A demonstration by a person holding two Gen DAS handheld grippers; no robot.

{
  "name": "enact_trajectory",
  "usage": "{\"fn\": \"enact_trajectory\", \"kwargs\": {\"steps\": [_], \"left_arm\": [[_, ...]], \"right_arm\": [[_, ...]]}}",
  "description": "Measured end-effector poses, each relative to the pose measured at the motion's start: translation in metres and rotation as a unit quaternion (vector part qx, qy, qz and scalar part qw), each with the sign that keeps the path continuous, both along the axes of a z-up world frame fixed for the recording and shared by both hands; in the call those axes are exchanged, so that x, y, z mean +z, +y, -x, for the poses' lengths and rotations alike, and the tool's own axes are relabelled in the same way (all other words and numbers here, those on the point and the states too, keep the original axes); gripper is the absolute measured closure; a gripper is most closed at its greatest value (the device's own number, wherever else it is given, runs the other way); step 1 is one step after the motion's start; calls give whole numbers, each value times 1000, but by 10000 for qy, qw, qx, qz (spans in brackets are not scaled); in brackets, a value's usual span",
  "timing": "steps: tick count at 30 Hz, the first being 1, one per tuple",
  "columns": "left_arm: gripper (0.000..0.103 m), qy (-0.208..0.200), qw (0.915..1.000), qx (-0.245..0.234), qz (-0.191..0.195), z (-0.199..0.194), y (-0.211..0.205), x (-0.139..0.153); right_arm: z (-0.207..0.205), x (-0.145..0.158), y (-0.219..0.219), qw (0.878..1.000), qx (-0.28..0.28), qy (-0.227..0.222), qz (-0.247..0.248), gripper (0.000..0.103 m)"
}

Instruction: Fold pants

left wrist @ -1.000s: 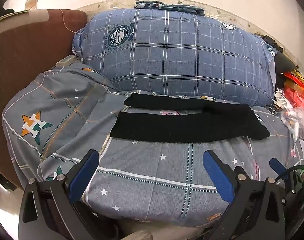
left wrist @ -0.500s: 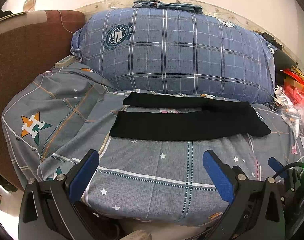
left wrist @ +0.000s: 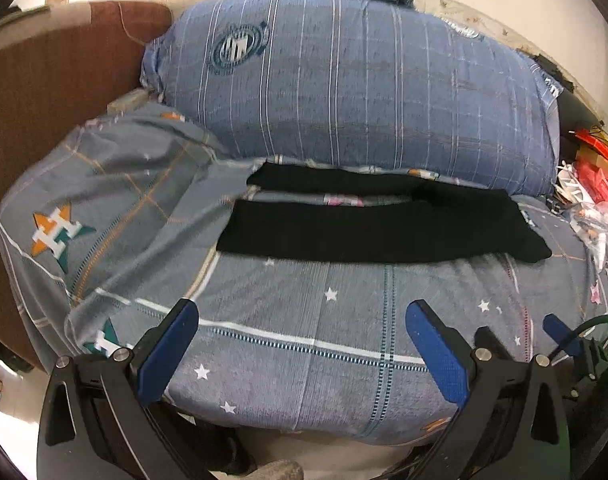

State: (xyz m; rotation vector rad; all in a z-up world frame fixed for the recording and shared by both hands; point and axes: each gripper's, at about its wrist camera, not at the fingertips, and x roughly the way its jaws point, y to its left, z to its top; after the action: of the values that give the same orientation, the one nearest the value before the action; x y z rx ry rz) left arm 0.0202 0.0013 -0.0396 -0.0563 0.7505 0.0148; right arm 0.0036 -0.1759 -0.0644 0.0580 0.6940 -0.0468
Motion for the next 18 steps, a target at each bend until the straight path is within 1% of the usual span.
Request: {"fn": "enact_trajectory", "kwargs": {"steps": [3,8,12,14,15,17,18], "left_arm": [[0,281,9996,23,92,-16,5,-20],[0,756,9971,96,11,-55,11,-62],[0,1379,9903,29,179,-90,14,-100],[0,1563,9875,25,194,-99,13,-114],[0,1598,9871,51,115,-101,13,-120],[0,1365,9906,45,-66,-99,10,-120],[0,1362,9906,22,-91,-99,9,-121]], "right_arm": [[-6,-5,-5,9998,-96,145,-15,0],[-15,-12,-15,9990,-273,340,-14,0],[-19,-17,-23,9979,-435,473,44,0],[-20,-19,-28,9973,-516,515,18,0],[-21,-20,-29,9972,-535,530,15,0],[-26,-23,-30,9970,-541,559,39,0],[-30,-25,-31,9969,-522,583,30,0]]}}
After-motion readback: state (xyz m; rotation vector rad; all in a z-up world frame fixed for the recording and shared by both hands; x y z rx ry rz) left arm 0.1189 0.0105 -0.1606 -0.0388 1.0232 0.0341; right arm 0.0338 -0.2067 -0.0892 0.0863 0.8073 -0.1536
